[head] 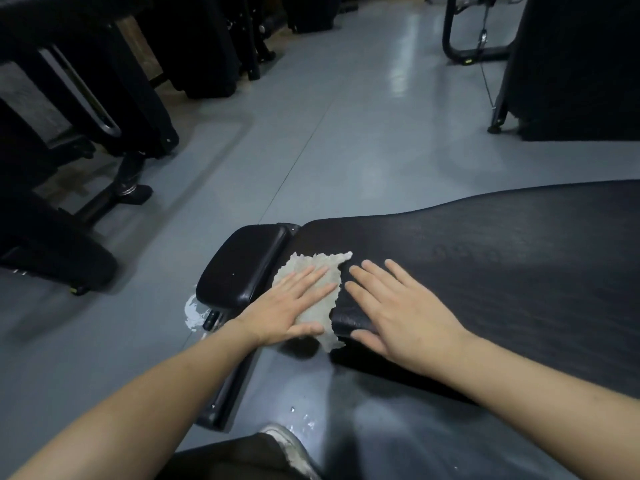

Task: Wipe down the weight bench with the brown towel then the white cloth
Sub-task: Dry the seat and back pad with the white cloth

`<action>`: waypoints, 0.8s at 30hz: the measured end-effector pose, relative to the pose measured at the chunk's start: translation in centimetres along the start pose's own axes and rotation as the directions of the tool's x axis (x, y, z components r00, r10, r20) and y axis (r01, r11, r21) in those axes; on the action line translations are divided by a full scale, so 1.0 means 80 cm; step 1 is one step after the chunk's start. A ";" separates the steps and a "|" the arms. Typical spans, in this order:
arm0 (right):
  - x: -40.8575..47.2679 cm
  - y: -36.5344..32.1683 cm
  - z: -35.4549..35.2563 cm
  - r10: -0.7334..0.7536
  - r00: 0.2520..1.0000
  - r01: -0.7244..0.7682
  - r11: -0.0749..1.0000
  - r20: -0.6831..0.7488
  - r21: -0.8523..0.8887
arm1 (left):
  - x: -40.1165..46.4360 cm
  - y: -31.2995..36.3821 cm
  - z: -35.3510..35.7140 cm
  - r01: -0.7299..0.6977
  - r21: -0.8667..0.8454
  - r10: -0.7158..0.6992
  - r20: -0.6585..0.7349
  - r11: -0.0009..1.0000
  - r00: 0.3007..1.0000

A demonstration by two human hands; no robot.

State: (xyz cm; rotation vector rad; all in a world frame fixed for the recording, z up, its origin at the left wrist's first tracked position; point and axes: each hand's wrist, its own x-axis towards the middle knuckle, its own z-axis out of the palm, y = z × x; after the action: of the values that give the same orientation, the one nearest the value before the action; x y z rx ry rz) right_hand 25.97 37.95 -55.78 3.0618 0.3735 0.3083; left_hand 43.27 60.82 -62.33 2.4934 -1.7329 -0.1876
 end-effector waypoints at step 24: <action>0.197 -0.147 0.129 0.193 0.944 -0.153 0.975 0.268 -0.163 | -0.121 -0.110 0.025 0.646 -0.255 -0.687 -0.129 0.719 0.715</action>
State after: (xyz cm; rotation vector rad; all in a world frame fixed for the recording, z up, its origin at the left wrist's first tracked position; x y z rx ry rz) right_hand 40.31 53.02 -63.65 2.9429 0.0635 -0.0969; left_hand 47.76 72.96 -65.25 2.7427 -0.6170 -0.1176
